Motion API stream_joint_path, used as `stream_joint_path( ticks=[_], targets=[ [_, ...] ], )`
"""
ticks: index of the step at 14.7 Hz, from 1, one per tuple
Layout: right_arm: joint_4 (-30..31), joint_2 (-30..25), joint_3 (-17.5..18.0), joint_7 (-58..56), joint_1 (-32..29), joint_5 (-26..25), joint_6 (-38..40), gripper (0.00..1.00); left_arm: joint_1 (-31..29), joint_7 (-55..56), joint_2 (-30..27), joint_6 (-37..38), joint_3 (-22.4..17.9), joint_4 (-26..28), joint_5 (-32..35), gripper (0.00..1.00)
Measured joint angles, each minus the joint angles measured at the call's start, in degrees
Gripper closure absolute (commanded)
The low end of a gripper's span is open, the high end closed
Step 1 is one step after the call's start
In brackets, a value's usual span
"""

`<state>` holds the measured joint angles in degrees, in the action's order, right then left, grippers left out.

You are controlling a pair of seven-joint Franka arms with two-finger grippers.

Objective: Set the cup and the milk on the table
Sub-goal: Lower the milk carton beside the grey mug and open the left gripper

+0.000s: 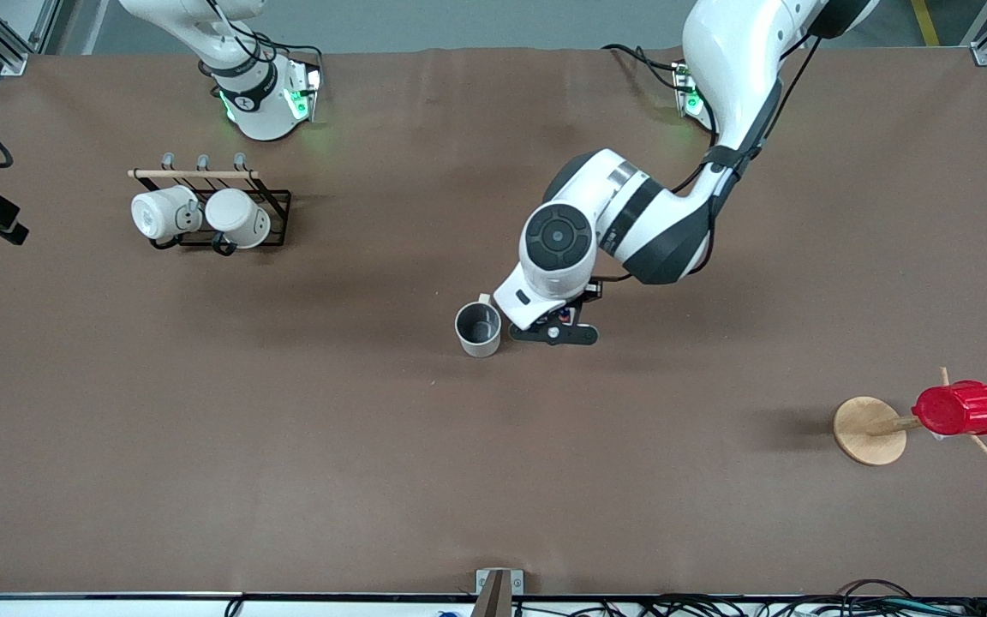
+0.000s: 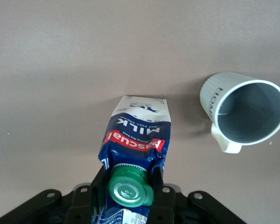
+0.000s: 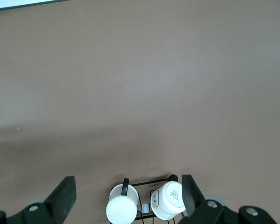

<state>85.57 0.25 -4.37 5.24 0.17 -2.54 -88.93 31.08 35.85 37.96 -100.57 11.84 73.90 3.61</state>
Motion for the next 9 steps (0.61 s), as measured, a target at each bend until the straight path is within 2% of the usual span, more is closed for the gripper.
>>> stream_joint_path(
  ticks=[2,3,4,5,6,7,9],
  targets=[
    [0.0,0.1,0.0,-0.1,0.0,0.0,0.0,0.00,0.3,0.1,0.3,0.0,0.0,-0.7,-0.2,0.72],
    [0.0,0.1,0.0,-0.1,0.0,0.0,0.0,0.00,0.2,0.1,0.4,0.0,0.0,-0.9,-0.2,0.69],
    [0.0,0.1,0.0,-0.1,0.0,0.0,0.0,0.00,0.2,0.1,0.5,0.0,-0.1,-1.0,-0.2,0.61],
    [0.0,0.1,0.0,-0.1,0.0,0.0,0.0,0.00,0.2,0.1,0.6,0.1,-0.2,-1.1,-0.2,0.43],
    [0.0,0.1,0.0,-0.1,0.0,0.0,0.0,0.00,0.2,0.1,0.6,0.1,-0.2,-1.2,-0.2,0.16],
    [0.0,0.1,0.0,-0.1,0.0,0.0,0.0,0.00,0.1,0.1,0.6,0.1,-0.3,-1.3,-0.2,0.00],
    [0.0,0.1,0.0,-0.1,0.0,0.0,0.0,0.00,0.0,0.1,0.6,0.2,-0.4,-1.6,-0.2,0.00]
  ],
)
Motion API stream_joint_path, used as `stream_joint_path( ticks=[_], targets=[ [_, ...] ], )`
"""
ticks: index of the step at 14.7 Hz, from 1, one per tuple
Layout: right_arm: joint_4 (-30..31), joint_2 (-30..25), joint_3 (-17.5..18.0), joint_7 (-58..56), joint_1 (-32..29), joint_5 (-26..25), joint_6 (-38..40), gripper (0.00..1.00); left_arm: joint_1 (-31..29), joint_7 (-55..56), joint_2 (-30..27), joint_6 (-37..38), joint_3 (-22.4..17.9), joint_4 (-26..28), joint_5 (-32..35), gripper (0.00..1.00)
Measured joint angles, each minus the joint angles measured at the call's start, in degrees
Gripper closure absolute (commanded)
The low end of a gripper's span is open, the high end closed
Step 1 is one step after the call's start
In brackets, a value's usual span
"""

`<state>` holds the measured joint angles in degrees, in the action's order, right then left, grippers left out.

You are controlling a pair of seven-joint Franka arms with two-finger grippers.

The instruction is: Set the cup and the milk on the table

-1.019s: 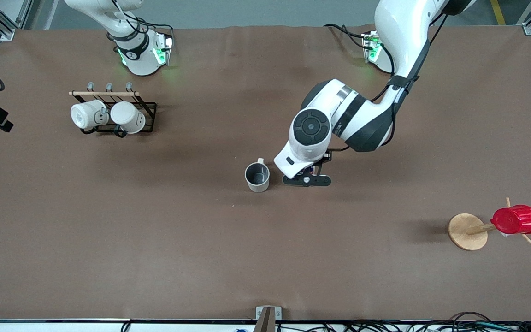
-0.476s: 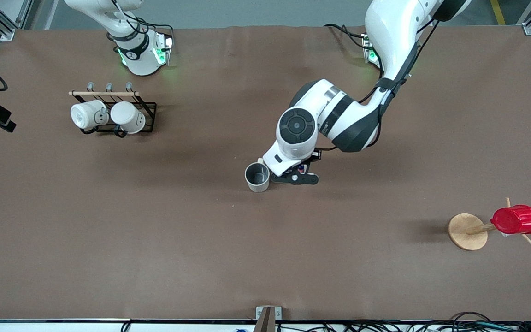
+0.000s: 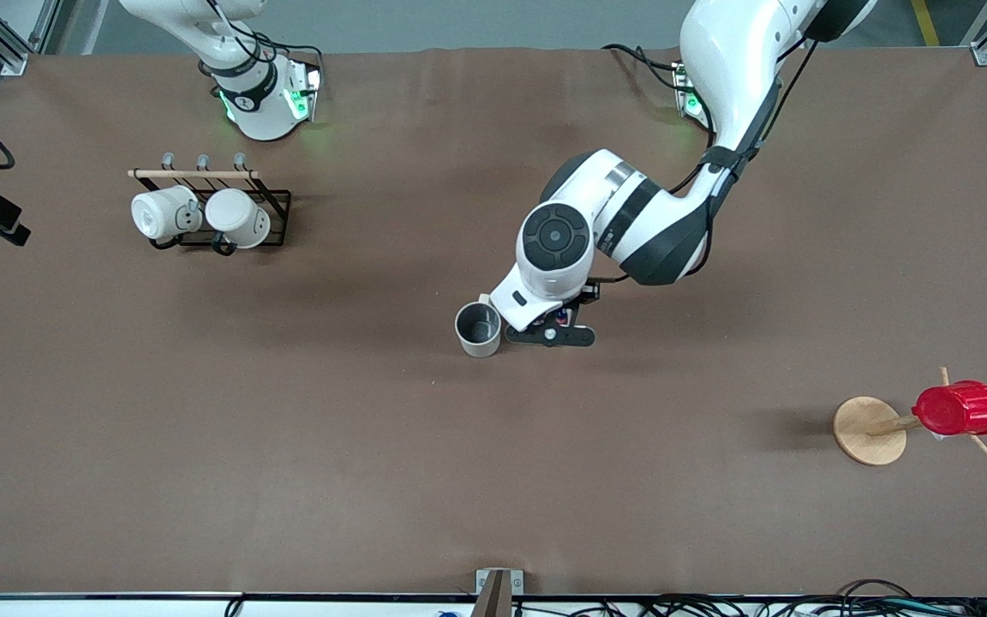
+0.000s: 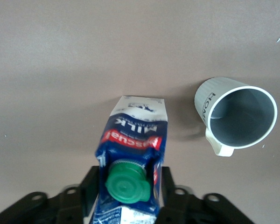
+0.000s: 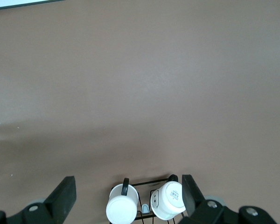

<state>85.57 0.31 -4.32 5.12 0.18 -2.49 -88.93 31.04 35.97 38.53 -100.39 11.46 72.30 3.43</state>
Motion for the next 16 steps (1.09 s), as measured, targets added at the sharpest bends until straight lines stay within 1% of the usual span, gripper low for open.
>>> stream_joint_path(
  ticks=[3,5,9,12,13,16],
  targets=[
    [0.0,0.0,0.0,0.0,0.0,0.0,0.0,0.00,-0.3,0.0,-0.5,0.2,-0.1,-0.8,0.0,0.00],
    [0.0,0.0,0.0,0.0,0.0,0.0,0.0,0.00,-0.5,0.0,-1.9,0.9,-0.1,-1.0,0.0,0.00],
    [0.0,0.0,0.0,0.0,0.0,0.0,0.0,0.00,-3.0,-0.1,-7.6,2.9,-0.4,-0.2,0.0,0.00],
    [0.0,0.0,0.0,0.0,0.0,0.0,0.0,0.00,-7.1,-2.7,-13.6,3.3,-0.3,3.3,0.0,0.00],
    [0.0,0.0,0.0,0.0,0.0,0.0,0.0,0.00,-9.1,-4.3,-16.9,3.4,-0.3,6.0,0.0,0.00],
    [0.0,0.0,0.1,0.0,0.0,0.0,0.0,0.00,-12.3,-8.1,-24.4,3.2,-0.2,12.5,0.0,0.00]
  ],
)
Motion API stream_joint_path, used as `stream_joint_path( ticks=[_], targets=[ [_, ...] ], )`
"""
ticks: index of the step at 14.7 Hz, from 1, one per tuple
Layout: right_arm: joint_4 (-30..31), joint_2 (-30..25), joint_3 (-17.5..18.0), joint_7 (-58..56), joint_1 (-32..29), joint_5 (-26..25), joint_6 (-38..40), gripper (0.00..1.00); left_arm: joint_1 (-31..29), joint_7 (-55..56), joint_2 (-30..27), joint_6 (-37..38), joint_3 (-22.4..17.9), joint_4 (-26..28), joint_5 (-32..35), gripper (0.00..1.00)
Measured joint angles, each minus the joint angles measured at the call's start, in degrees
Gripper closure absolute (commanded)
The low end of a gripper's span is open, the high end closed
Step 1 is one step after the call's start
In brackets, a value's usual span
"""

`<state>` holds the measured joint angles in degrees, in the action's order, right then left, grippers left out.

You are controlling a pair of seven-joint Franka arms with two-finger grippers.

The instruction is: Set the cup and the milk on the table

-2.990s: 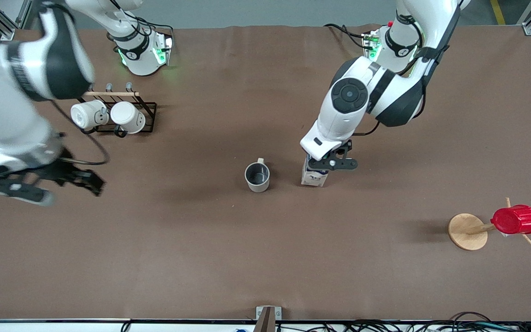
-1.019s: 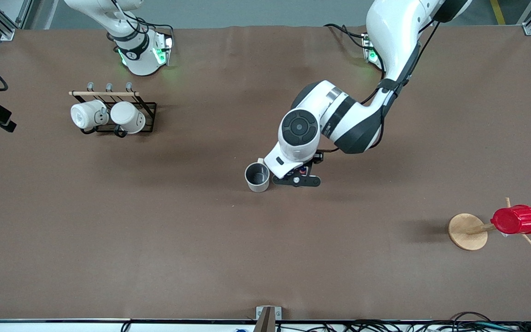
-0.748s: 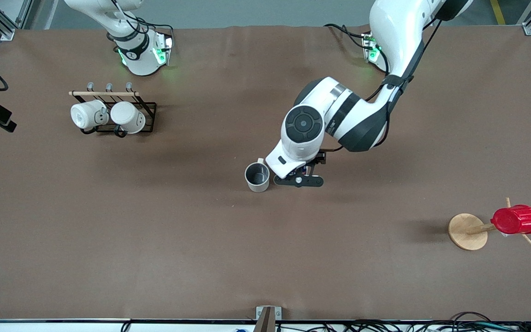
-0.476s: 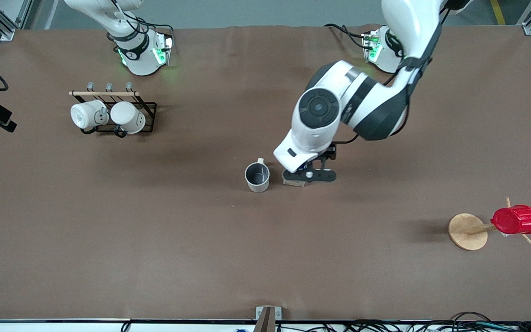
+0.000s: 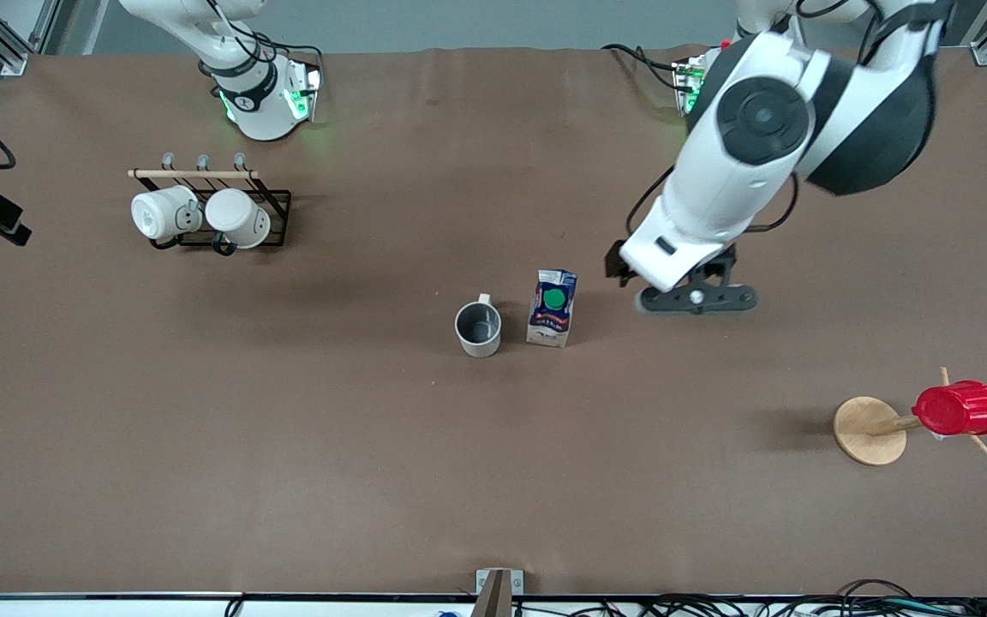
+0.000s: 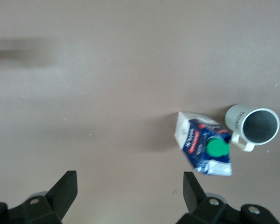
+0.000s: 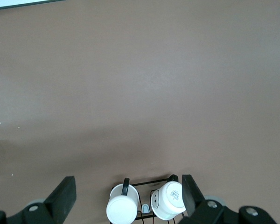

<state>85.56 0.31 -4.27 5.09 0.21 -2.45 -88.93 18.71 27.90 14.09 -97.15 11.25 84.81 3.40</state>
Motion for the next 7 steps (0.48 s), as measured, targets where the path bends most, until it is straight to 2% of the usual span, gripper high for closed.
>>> stream_joint_path(
  ticks=[7],
  targets=[
    [0.0,0.0,0.0,0.0,0.0,0.0,0.0,0.00,-9.3,-12.7,-17.3,-0.4,0.0,14.2,-4.5,0.00]
  ],
)
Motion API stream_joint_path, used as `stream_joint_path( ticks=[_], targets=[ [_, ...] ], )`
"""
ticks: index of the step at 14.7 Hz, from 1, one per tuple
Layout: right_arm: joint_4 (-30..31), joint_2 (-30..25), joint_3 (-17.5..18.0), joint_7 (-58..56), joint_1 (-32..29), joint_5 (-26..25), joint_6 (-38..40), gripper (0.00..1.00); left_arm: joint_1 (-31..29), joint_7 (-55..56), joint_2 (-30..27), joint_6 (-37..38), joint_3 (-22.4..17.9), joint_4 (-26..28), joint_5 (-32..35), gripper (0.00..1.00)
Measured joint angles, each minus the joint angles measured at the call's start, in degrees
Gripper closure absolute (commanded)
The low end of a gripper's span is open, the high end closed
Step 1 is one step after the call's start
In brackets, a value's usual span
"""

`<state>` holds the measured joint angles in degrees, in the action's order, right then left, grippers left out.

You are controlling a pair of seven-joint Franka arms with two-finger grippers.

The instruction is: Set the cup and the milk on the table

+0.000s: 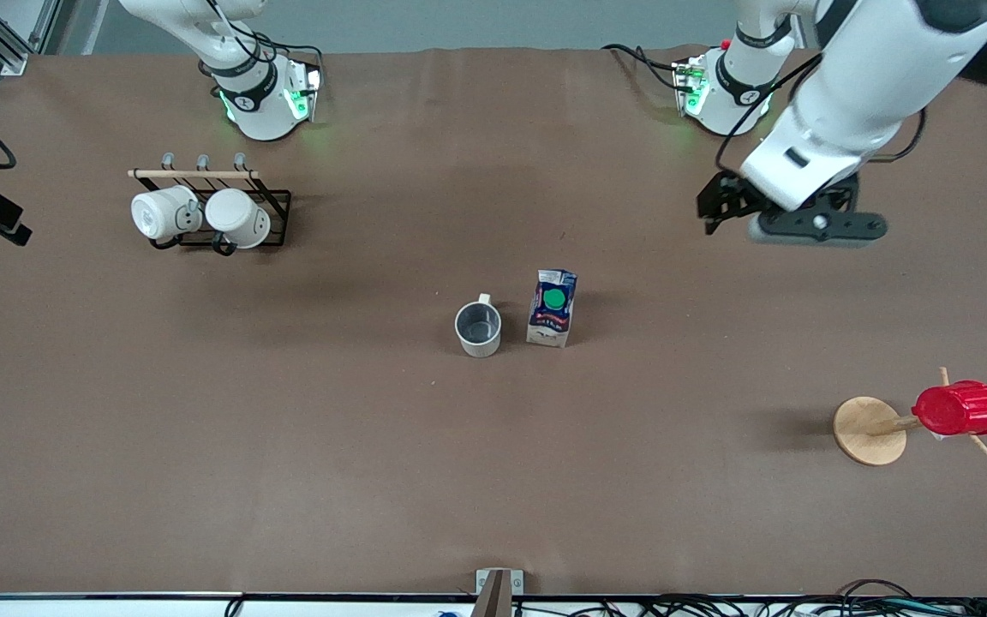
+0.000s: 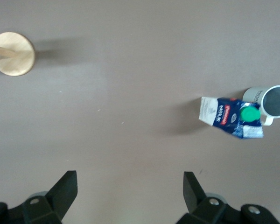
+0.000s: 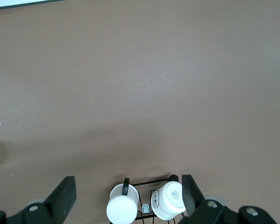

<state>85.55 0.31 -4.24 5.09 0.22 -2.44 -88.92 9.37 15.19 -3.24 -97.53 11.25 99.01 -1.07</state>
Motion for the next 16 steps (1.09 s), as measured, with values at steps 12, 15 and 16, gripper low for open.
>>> stream_joint_path(
  ticks=[12,15,16],
  targets=[
    [-0.8,0.0,0.0,0.0,0.0,1.9,0.0,0.00,-5.2,-7.9,-9.5,-1.7,-1.1,7.4,-1.3,0.00],
    [-0.8,0.0,0.0,0.0,0.0,2.4,0.1,0.00,-5.7,-8.2,-6.2,-0.6,-1.1,3.6,-1.3,0.00],
    [-0.8,0.0,0.0,0.0,0.0,2.4,0.1,0.00,-5.7,-8.2,-4.9,0.3,-1.1,1.9,-1.3,0.00]
  ],
)
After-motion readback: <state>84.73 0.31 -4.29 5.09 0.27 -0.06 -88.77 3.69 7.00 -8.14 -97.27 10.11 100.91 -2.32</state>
